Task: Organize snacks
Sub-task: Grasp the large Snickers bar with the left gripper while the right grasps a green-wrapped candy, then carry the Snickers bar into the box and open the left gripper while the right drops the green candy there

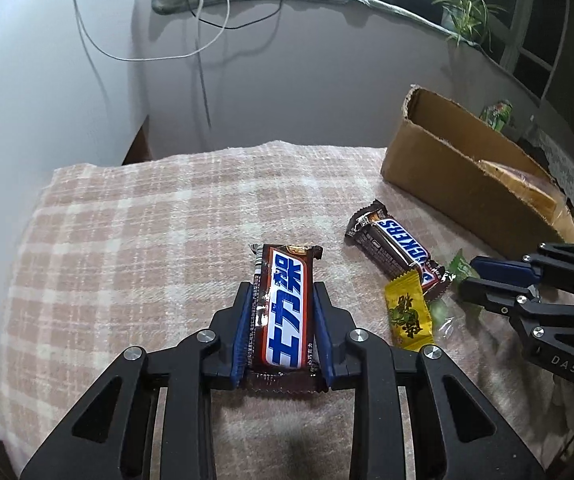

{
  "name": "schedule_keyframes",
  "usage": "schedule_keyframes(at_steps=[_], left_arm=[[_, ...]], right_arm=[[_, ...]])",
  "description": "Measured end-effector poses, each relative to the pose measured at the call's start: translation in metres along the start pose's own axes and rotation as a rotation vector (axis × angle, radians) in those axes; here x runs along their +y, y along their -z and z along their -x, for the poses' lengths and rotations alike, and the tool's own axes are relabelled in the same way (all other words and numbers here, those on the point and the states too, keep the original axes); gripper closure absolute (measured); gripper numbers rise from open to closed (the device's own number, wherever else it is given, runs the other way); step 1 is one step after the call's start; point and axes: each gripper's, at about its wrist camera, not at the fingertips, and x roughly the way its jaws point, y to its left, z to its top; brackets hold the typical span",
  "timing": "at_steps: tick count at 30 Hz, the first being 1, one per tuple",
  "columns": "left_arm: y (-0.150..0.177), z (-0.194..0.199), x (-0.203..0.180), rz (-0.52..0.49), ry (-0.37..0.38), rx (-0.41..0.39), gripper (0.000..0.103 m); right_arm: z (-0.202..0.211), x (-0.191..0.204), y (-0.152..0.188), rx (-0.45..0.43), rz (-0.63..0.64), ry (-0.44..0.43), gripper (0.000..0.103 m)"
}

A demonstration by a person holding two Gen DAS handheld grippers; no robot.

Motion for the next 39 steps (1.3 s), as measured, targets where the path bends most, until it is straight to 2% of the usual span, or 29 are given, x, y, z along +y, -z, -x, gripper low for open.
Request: schedule_keyframes(at_steps=[9,19,28,39], left_arm=[[0.003,0.025,-0.004,0.023,0.007,-0.060,0.076],[-0.017,0.052,-0.043,-0.034,0.055,-0.142,0.076],[-0.039,0.046,-0.072,-0.066,0.096,-0.158,0.076],[-0.072,0.023,-0.108,-0.075,0.147,-0.149,0.076]], right_arm=[[0.040,-0.007,0.004,-0.069,-0.028,-0.030,0.081],[0.094,-0.035,0.005,-0.159,-0.070,-0.004,0.081],[0.123,-0.076,0.008,-0.198,-0.125,0.051,0.081],[0.134,-0.111,0.016,-0.199,-0.160,0.081,0.081]])
